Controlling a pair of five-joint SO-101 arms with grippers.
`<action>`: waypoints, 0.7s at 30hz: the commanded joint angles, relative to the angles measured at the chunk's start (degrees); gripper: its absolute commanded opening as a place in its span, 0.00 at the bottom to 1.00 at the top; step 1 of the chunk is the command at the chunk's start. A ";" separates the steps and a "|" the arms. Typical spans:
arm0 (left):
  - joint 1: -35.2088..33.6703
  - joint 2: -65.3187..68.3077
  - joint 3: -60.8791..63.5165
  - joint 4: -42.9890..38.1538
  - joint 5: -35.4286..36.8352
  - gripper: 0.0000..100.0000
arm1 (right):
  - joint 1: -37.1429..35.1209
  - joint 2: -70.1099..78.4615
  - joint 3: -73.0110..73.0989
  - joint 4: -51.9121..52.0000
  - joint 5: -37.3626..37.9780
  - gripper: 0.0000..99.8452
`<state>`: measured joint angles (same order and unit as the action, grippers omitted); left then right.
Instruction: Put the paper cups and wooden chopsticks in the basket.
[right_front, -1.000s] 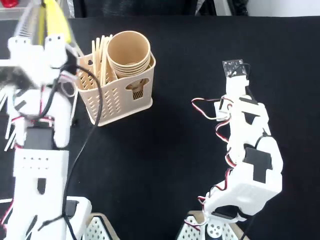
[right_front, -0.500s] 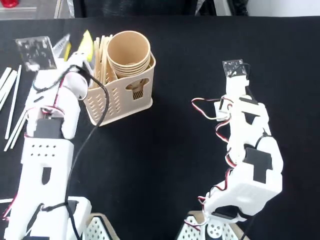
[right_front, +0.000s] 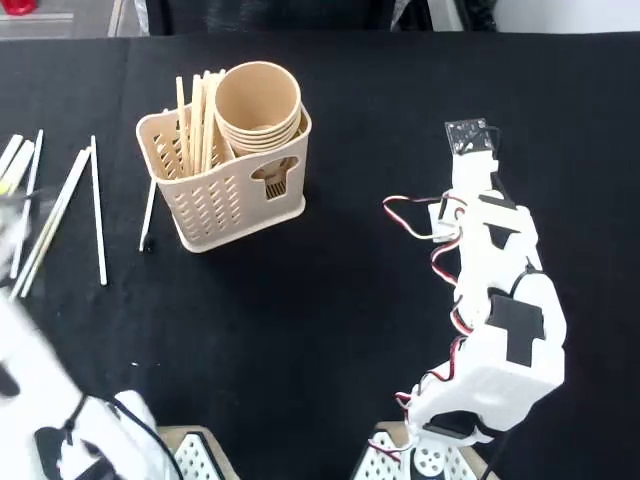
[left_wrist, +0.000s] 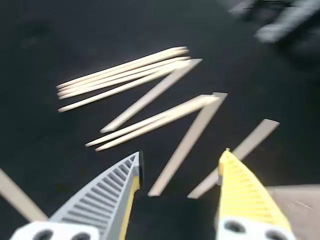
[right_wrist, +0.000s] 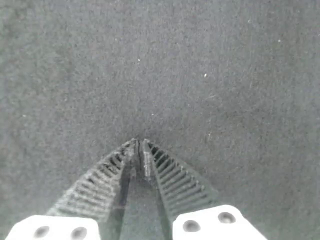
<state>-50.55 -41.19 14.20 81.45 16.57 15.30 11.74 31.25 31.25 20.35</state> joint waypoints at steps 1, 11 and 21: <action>-19.30 -0.18 4.26 -0.18 -7.12 0.28 | 0.18 -3.38 0.04 -0.26 0.62 0.01; -38.11 1.32 27.74 -23.47 -16.70 0.27 | 0.18 -3.38 0.04 -0.26 0.62 0.01; -37.05 23.47 27.65 -37.01 -16.88 0.27 | 0.18 -3.38 0.04 -0.26 0.62 0.01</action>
<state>-87.56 -24.04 45.14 47.25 -0.04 15.30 11.74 31.25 31.25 20.35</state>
